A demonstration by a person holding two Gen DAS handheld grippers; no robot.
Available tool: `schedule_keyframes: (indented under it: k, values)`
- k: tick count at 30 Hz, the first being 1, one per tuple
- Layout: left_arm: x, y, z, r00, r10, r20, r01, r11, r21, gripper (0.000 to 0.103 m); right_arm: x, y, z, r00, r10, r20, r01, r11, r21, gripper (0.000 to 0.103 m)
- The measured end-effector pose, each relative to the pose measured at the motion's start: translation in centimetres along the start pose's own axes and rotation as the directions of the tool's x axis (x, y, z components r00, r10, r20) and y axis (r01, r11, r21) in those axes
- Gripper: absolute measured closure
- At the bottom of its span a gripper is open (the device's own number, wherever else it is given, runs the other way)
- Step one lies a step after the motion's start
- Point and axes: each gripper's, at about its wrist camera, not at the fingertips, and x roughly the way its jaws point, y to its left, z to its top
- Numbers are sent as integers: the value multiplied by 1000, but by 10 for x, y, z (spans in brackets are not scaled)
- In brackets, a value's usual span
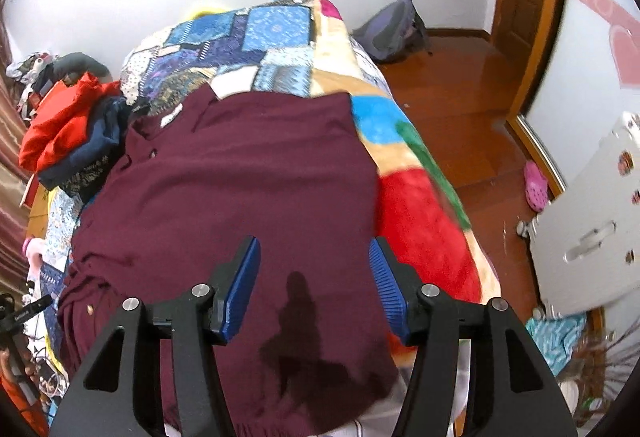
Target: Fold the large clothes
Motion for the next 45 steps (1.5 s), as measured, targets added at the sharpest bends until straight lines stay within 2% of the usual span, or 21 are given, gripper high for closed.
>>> schedule_keyframes:
  k: [3, 7, 11, 15, 18, 22, 24, 25, 26, 28, 37, 42, 45]
  values:
    - [2, 5, -16, 1000, 0, -22, 0, 1000, -4, 40, 1, -8, -12, 1000, 1, -26, 0, 1000, 21, 50]
    - [7, 5, -33, 998, -36, -54, 36, 999, 1, 40, 8, -15, -30, 997, -4, -71, 8, 999, 48, 50]
    - [25, -1, -47, 993, -57, -105, 56, 998, -5, 40, 12, -27, -46, 994, 10, -105, 0, 996, 92, 50]
    - [40, -2, -50, 988, -93, -123, 87, 995, -55, 40, 19, -34, -60, 986, 27, -164, -7, 993, 121, 50]
    - [44, -3, -48, 986, -123, -112, 115, 990, -79, 40, 24, -34, -71, 984, 35, -175, -14, 992, 124, 50]
    - [41, -11, -45, 987, -124, -99, 119, 991, -56, 55, 28, -33, -73, 987, 68, -145, -46, 987, 152, 50]
    - [38, -16, -43, 987, -133, -92, 130, 991, -38, 75, 26, -31, -72, 990, 74, -122, -55, 987, 153, 54]
    - [36, -18, -42, 988, -130, -86, 128, 991, -30, 79, 24, -31, -72, 991, 78, -109, -61, 987, 151, 64]
    - [32, -20, -41, 988, -130, -78, 129, 991, -21, 88, 22, -30, -71, 992, 81, -98, -66, 987, 146, 79]
    - [23, -25, -35, 990, -132, -57, 132, 991, -7, 91, 19, -26, -68, 991, 105, -87, -92, 985, 145, 92]
    - [-24, -45, 12, 979, -192, 62, 191, 981, 24, 94, -4, 6, -31, 983, 182, 24, -183, 981, 56, 95]
    - [-43, -57, 56, 963, -232, 140, 230, 973, 35, 95, -4, 16, 5, 969, 236, 72, -239, 970, 38, 95]
    - [-46, -57, 85, 946, -272, 177, 274, 962, 11, 95, -3, 21, 32, 959, 260, 112, -265, 964, 32, 95]
